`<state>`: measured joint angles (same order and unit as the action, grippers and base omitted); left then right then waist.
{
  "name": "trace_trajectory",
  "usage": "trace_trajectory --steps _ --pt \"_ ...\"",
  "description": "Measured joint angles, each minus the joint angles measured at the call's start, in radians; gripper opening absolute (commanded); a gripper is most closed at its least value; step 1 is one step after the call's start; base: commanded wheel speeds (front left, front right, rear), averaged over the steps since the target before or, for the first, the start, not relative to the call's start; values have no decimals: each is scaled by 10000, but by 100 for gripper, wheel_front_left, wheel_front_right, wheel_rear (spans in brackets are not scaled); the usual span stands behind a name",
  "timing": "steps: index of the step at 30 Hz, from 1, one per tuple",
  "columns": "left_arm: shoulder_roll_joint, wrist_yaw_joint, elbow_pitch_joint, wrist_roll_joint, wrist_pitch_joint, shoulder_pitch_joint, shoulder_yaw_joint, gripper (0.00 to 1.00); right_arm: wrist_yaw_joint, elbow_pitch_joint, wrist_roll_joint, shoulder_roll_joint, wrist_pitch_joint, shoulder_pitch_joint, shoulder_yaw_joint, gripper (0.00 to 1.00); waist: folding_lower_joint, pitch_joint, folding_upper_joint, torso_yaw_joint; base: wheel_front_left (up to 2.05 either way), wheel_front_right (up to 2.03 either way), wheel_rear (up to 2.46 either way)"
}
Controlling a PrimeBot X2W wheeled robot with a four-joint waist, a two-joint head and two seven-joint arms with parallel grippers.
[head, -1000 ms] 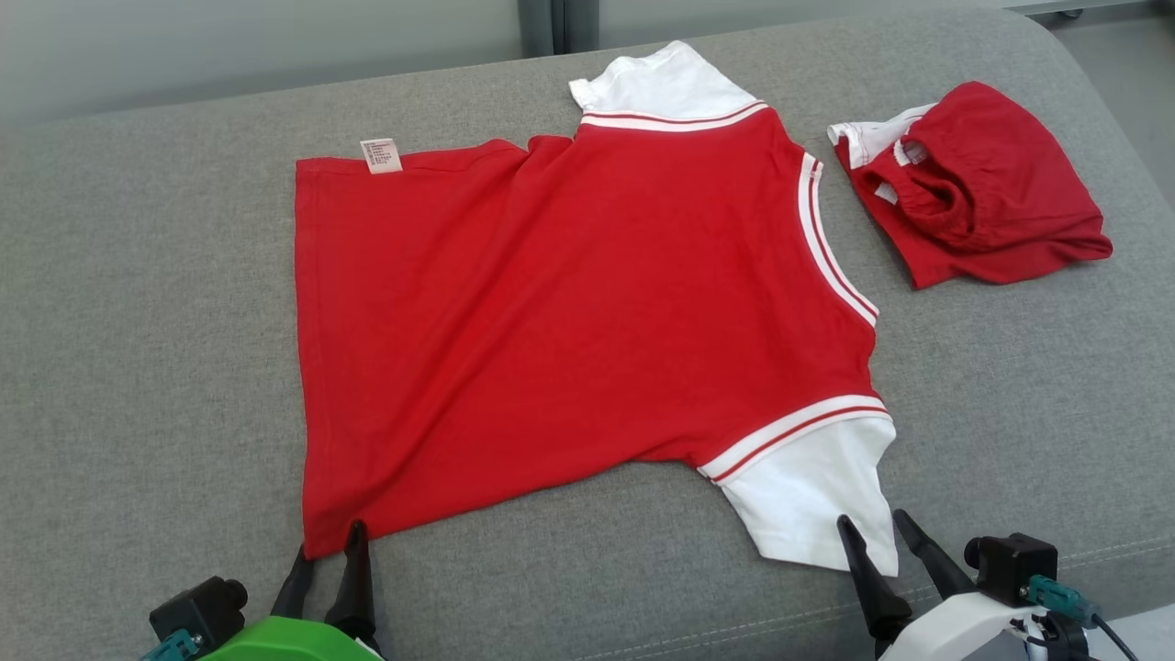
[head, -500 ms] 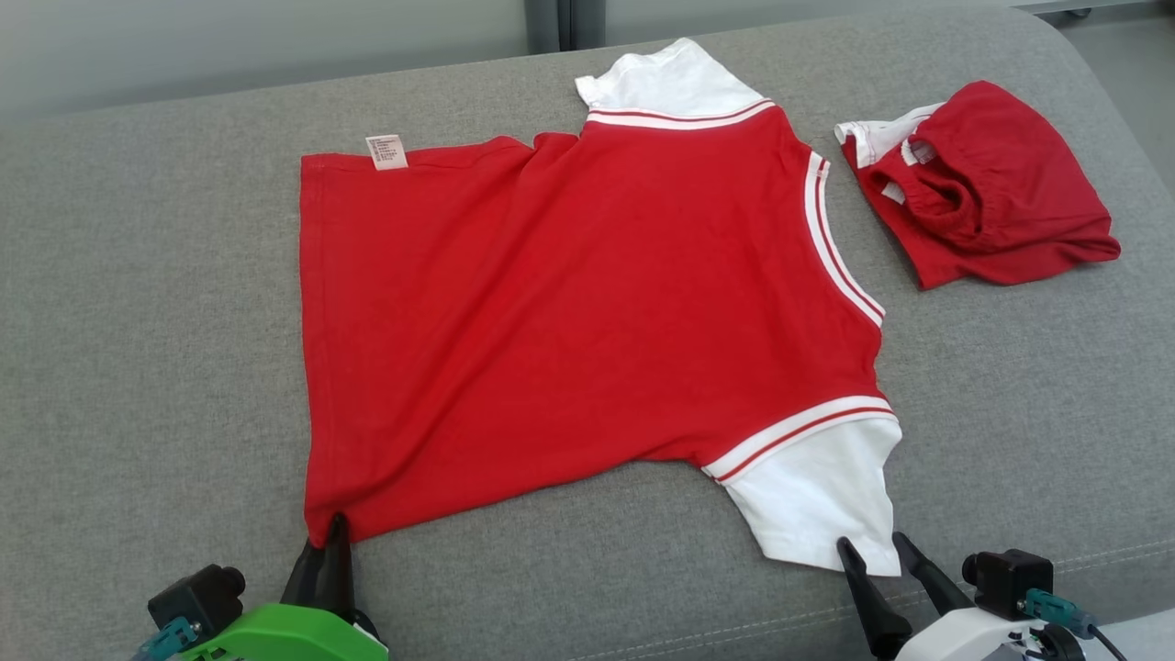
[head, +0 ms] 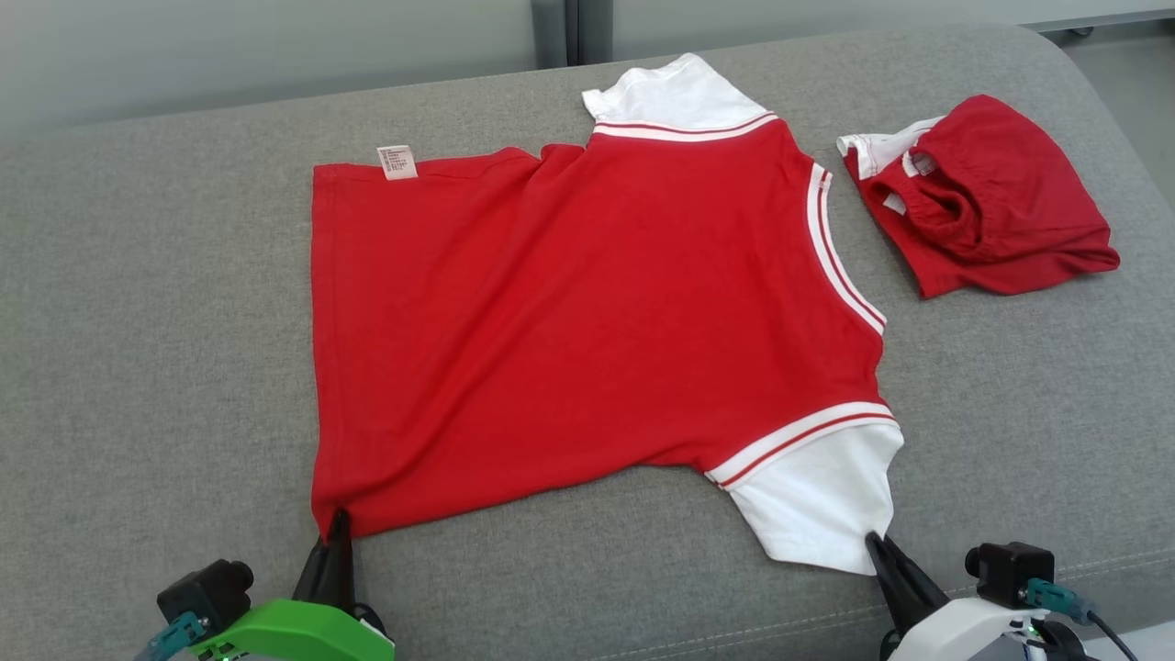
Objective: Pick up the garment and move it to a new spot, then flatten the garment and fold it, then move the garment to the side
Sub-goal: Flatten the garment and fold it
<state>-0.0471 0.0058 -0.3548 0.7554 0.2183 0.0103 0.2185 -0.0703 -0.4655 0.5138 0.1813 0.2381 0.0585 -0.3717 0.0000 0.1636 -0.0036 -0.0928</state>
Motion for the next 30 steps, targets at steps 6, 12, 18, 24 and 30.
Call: trace_trajectory --steps 6,12,18,24,30 --pt "2 -128 10 58 125 -153 -111 0 -123 387 121 50 2 -325 163 0 0 -85 0 -26 0 0 0" --pt "4 -238 171 54 215 -159 -215 0 -178 1143 125 295 40 -826 512 0 0 -181 0 -100 0 0 0" --pt "-2 -337 610 -173 215 -552 -180 0 -267 1732 151 474 79 -1393 708 0 0 -212 0 -99 0 0 0" --pt "-146 -374 863 -481 178 -1509 -31 0 -295 2052 153 844 54 -2412 872 0 0 -16 0 40 0 0 0" --pt "-301 -42 523 -566 -387 -2448 4 0 -345 1693 171 1005 -711 -3519 821 0 0 317 0 122 0 0 0"
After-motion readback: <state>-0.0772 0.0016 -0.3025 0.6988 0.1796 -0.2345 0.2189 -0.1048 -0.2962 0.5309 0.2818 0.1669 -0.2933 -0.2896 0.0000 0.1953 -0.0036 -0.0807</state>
